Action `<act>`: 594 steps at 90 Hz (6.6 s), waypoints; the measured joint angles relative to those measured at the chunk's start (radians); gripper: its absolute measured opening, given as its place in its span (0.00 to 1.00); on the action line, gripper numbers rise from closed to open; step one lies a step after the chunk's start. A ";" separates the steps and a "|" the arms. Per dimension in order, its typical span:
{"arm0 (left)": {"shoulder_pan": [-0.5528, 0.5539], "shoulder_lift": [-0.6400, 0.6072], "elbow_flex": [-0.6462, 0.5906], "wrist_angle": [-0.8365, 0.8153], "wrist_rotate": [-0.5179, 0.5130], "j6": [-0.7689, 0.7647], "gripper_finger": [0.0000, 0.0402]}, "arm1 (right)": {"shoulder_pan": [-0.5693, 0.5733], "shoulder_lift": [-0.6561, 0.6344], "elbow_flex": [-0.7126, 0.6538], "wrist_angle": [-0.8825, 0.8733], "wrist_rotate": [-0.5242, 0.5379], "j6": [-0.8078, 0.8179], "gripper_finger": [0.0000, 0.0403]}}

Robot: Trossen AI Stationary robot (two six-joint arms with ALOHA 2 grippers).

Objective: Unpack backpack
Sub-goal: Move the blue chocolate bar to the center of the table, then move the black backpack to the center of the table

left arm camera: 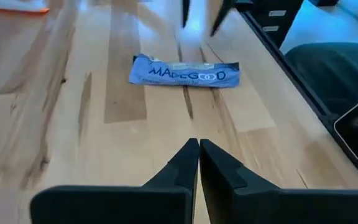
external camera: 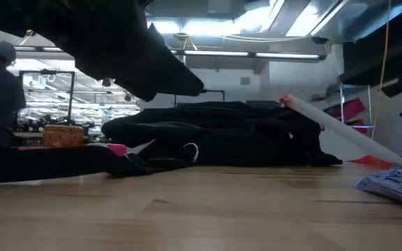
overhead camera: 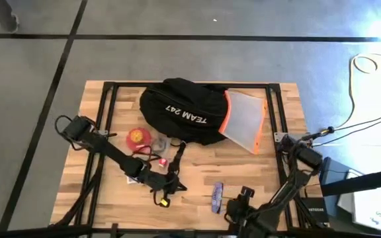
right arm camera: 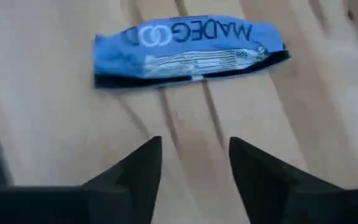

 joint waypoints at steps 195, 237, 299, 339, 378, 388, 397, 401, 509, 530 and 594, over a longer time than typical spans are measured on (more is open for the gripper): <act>0.009 0.000 -0.001 -0.063 -0.006 -0.019 0.00 | -0.152 -0.215 -0.596 0.830 0.165 0.067 0.03; 0.008 -0.001 -0.001 -0.057 0.044 -0.025 0.00 | -0.160 -0.213 -0.546 0.850 0.216 -0.015 0.00; -0.002 -0.019 -0.001 -0.087 0.055 -0.038 0.00 | -0.237 -0.220 -0.289 0.474 0.021 -0.223 0.20; -0.002 -0.019 -0.001 -0.086 0.055 -0.027 0.00 | -0.231 -0.188 -0.200 0.285 -0.183 -0.032 0.64; -0.002 -0.018 -0.001 -0.085 0.054 -0.026 0.00 | -0.245 -0.127 -0.230 0.315 -0.181 -0.048 0.48; -0.002 -0.018 -0.001 -0.086 0.054 -0.026 0.00 | -0.244 -0.127 -0.249 0.346 -0.174 -0.045 0.40; -0.002 -0.018 -0.001 -0.086 0.054 -0.021 0.00 | -0.244 -0.128 -0.256 0.364 -0.173 -0.045 0.29; -0.002 -0.018 -0.001 -0.086 0.054 -0.019 0.00 | -0.244 -0.128 -0.256 0.366 -0.172 -0.047 0.23; -0.155 -0.573 0.000 -0.845 -0.037 -0.228 0.00 | -0.462 -0.181 -0.186 0.950 -0.112 -0.693 0.00; -0.312 -0.674 -0.040 -1.118 -0.056 -0.465 0.00 | -0.604 -0.114 -0.066 1.121 -0.283 -0.876 0.00; -0.447 -0.680 -0.224 -1.076 -0.283 -0.717 0.00 | -0.646 0.151 0.365 0.564 -0.234 -1.172 0.05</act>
